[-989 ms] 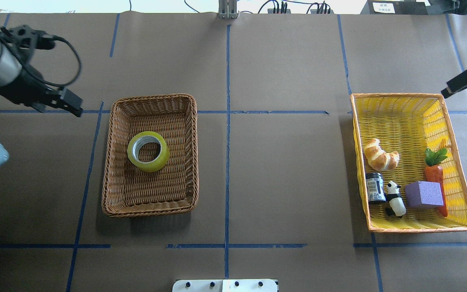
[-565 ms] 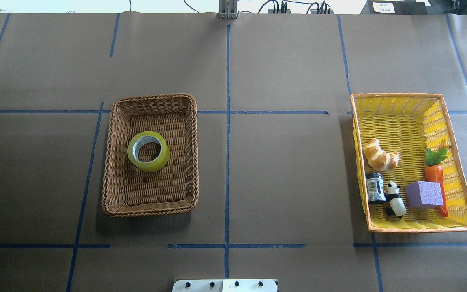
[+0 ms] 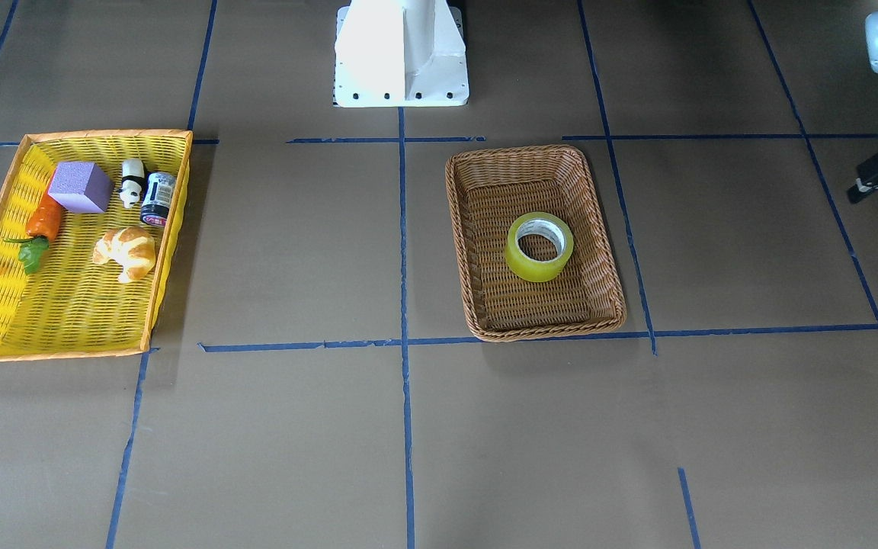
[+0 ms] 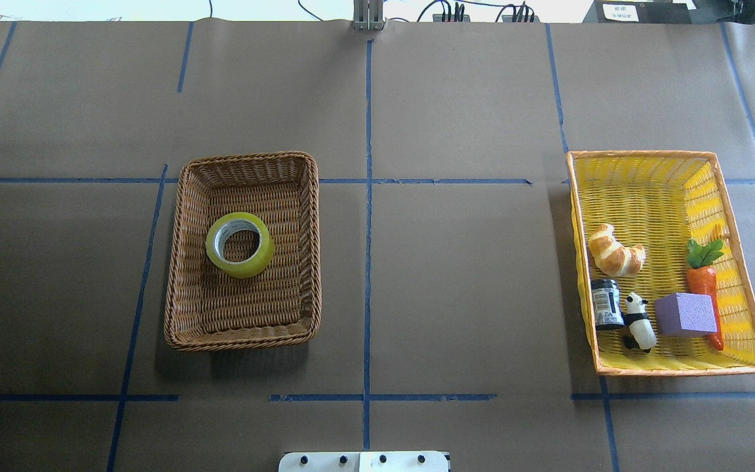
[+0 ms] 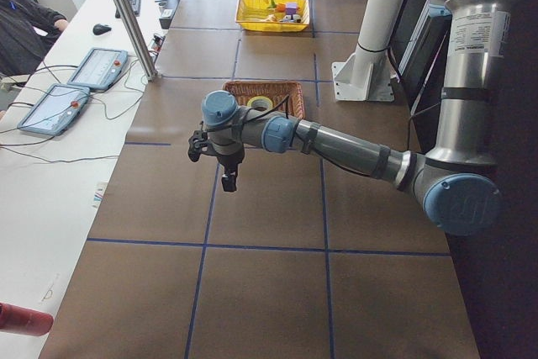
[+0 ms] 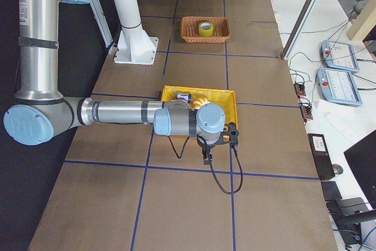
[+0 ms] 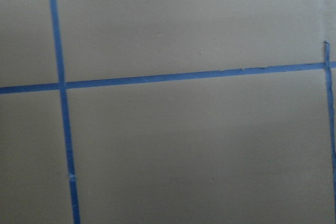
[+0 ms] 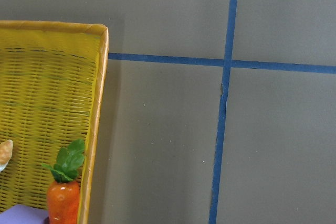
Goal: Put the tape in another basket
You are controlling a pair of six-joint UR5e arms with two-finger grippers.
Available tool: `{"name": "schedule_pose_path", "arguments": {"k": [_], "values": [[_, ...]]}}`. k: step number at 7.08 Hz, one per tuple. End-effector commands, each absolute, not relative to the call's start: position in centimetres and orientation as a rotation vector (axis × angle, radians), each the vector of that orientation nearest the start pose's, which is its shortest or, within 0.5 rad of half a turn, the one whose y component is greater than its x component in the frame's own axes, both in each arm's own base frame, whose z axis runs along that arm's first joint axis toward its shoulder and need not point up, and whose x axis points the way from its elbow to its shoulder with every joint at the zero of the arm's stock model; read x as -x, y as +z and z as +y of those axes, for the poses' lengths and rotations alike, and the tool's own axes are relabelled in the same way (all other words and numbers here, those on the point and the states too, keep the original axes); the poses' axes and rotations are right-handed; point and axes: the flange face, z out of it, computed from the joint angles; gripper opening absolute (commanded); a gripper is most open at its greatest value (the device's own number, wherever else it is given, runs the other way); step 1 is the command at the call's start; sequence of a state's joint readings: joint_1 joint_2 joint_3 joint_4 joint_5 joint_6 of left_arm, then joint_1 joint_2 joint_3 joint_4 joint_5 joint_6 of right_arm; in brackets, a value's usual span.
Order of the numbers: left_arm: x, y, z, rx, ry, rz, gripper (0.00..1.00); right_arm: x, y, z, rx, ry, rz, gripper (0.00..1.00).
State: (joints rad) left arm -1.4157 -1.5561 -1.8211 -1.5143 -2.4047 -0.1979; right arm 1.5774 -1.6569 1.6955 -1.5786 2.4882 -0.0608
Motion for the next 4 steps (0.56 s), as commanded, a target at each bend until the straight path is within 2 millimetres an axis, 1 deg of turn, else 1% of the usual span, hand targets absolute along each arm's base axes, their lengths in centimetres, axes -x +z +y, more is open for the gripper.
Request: {"name": "schedule_pose_path", "arguments": {"k": [1, 2, 3, 4], "values": [[0.2, 57.3, -48.0, 0.007, 0.010, 0.836, 1.00, -6.3, 63.9, -45.3, -0.046, -0.055, -0.840, 1.00], [1.2, 58.8, -48.0, 0.009, 0.015, 0.833, 1.00, -6.9, 64.6, -45.3, -0.040, -0.047, -0.793, 1.00], [1.2, 59.1, -48.0, 0.015, 0.015, 0.833, 1.00, -7.0, 64.7, -45.1, -0.032, -0.031, -0.799, 1.00], [1.4, 60.0, -48.0, 0.028, 0.007, 0.831, 1.00, -7.0, 64.8, -45.1, -0.030, -0.026, -0.800, 1.00]]}}
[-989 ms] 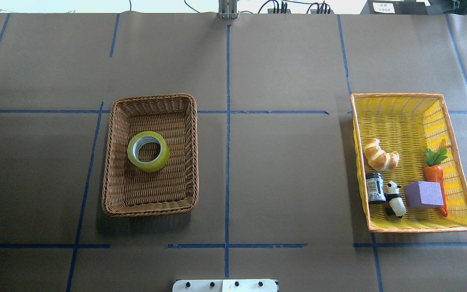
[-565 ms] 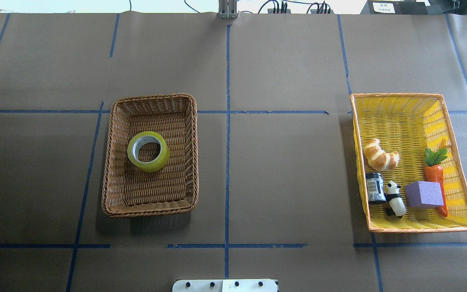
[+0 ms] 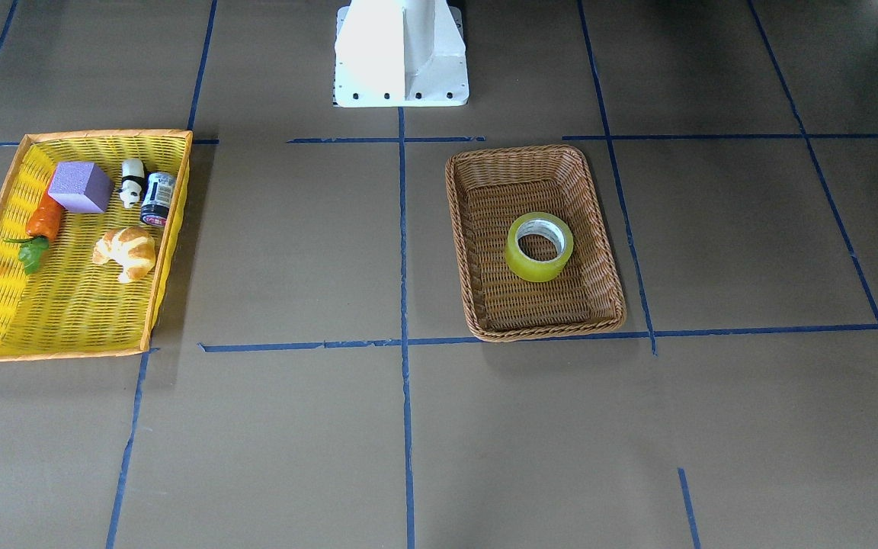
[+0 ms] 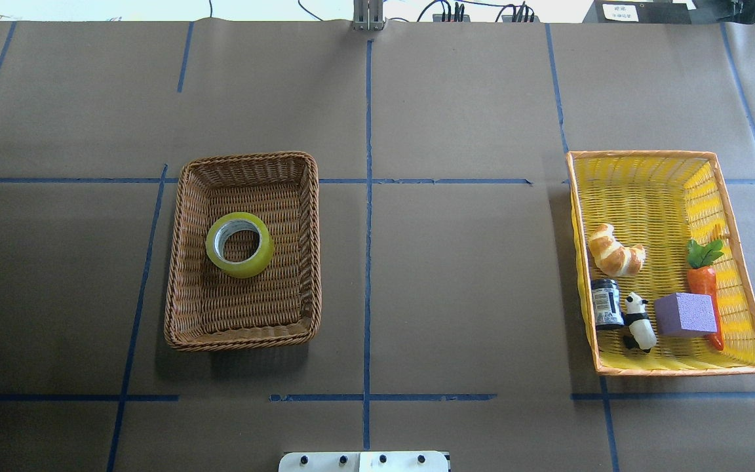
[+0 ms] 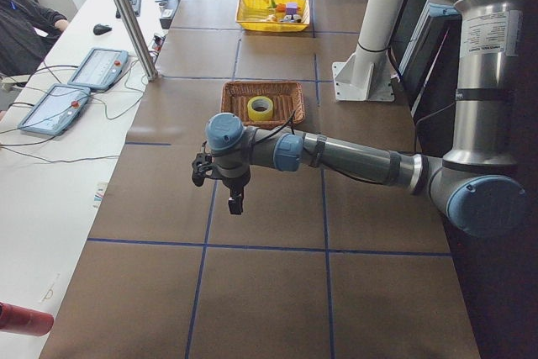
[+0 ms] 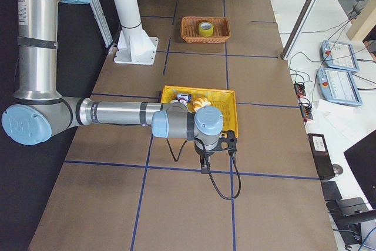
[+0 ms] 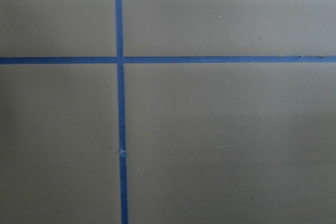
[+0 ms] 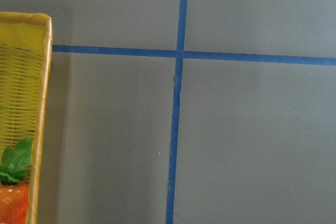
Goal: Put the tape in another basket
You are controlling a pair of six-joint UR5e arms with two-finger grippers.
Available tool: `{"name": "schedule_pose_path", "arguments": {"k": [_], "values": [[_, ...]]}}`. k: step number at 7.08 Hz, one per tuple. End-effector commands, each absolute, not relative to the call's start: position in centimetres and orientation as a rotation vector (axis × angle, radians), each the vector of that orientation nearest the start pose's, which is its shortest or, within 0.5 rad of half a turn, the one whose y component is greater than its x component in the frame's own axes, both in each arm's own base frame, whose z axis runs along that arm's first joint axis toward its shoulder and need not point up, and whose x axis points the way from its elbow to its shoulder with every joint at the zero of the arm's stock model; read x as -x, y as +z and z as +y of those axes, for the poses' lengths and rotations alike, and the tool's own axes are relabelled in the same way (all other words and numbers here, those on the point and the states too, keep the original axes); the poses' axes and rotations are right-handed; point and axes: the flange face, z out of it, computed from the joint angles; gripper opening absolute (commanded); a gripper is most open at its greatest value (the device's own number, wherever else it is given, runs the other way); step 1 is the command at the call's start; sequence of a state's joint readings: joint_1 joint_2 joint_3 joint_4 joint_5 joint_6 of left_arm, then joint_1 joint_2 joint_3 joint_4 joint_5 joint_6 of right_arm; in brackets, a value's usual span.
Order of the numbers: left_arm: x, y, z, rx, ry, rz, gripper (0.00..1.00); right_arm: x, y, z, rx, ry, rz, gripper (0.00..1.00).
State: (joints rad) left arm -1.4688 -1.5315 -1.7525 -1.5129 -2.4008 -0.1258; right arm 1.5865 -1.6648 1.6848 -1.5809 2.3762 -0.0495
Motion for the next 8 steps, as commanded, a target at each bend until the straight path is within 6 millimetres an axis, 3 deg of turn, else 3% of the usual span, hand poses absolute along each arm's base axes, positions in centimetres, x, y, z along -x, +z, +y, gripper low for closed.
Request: {"name": "schedule_pose_path", "arguments": {"k": [1, 2, 3, 6, 8], "values": [[2.7, 62.0, -47.8, 0.026, 0.025, 0.830, 1.00, -7.1, 64.8, -45.0, -0.030, -0.022, -0.800, 1.00], [4.8, 63.7, -47.6, 0.010, 0.039, 0.833, 1.00, -7.2, 64.7, -45.0, -0.033, -0.023, -0.803, 1.00], [6.2, 64.0, -47.4, -0.007, 0.040, 0.832, 1.00, -7.2, 64.6, -45.0, -0.035, -0.023, -0.817, 1.00], [7.0, 66.1, -47.1, 0.023, 0.010, 0.833, 1.00, -7.7, 64.3, -44.9, -0.044, -0.006, -0.861, 1.00], [7.3, 66.5, -47.1, 0.027, -0.001, 0.838, 1.00, -7.7, 64.3, -44.9, -0.043, -0.005, -0.860, 1.00]]}}
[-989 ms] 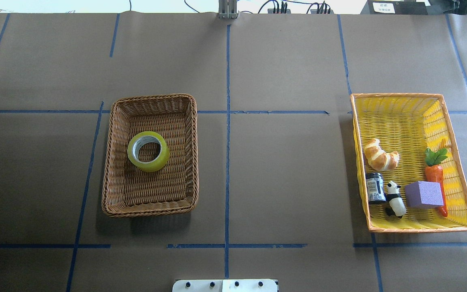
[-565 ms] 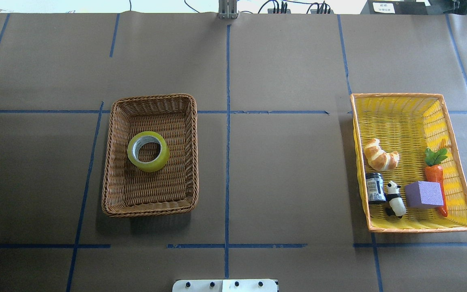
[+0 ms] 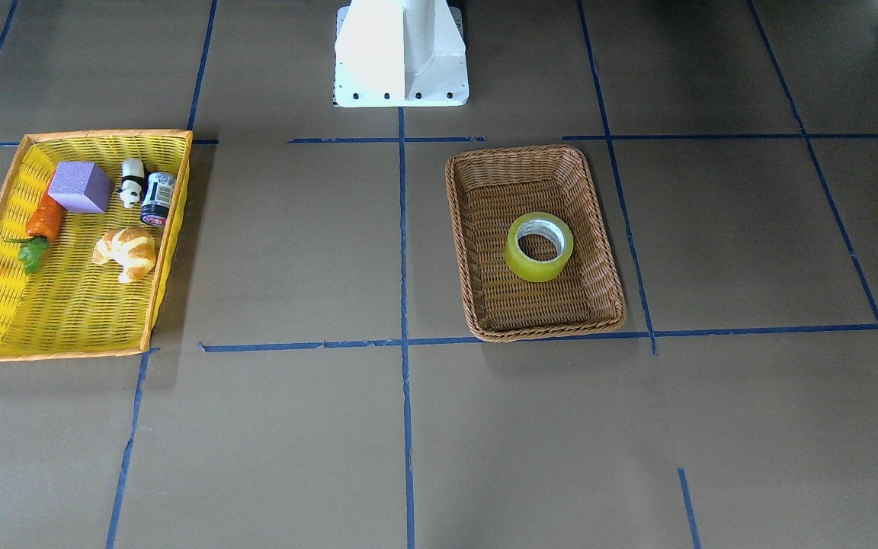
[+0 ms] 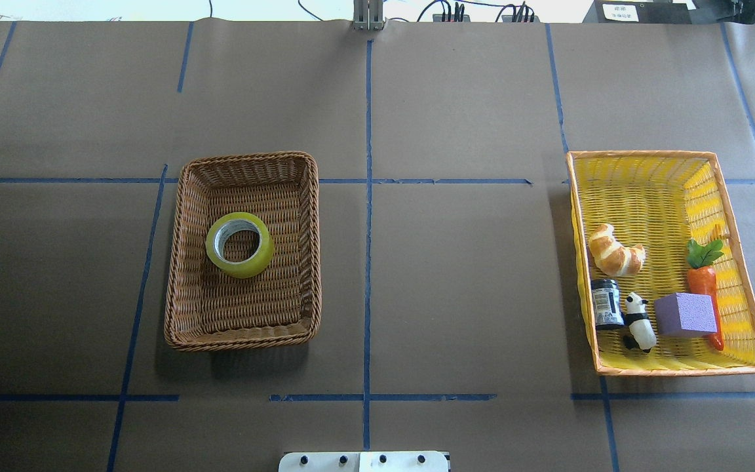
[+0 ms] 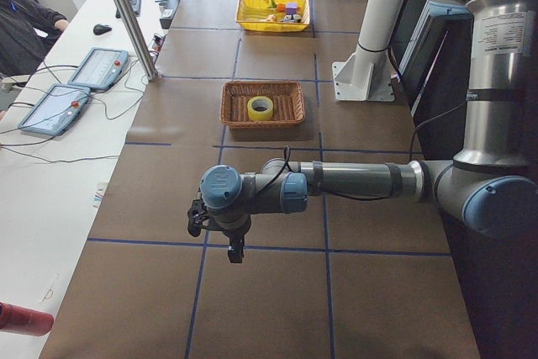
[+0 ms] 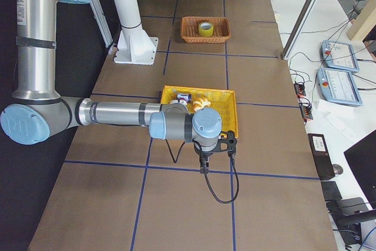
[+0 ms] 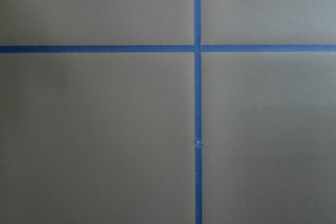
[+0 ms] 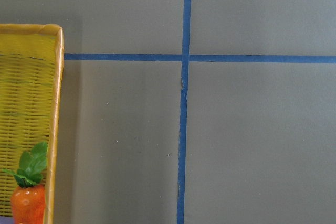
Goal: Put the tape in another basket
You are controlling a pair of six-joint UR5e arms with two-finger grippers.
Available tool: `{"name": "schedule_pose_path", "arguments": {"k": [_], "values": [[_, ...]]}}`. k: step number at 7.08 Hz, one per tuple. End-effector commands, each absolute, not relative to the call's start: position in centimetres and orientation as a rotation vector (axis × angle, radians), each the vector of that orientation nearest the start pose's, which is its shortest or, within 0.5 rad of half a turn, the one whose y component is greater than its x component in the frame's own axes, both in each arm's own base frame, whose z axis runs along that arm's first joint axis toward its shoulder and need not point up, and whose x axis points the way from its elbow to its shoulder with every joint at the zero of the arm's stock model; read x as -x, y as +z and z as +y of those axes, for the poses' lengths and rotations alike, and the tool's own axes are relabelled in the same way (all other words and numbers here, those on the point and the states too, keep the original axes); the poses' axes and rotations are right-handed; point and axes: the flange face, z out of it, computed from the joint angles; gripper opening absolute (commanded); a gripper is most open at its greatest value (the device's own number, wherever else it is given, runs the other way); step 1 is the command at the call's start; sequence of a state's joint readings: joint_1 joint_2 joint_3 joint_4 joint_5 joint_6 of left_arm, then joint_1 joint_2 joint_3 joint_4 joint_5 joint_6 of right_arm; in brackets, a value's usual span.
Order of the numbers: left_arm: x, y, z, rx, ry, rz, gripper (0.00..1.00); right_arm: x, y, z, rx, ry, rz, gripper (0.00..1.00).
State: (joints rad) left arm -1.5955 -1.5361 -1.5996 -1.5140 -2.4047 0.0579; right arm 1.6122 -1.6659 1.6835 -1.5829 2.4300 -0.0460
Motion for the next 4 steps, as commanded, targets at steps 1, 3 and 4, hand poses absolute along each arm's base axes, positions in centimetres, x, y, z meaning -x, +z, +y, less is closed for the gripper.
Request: {"name": "schedule_pose_path", "arguments": {"k": [1, 3, 4], "values": [[7.23, 66.47, -47.10, 0.027, 0.001, 0.839, 1.00, -7.71, 64.33, -44.90, -0.044, -0.006, -0.859, 1.00], [7.24, 66.31, -47.26, 0.023, 0.002, 0.839, 1.00, -7.71, 64.34, -44.89, -0.043, -0.005, -0.860, 1.00], [7.34, 66.30, -47.28, 0.018, 0.003, 0.834, 1.00, -7.71, 64.50, -44.80, -0.038, -0.003, -0.860, 1.00]]}}
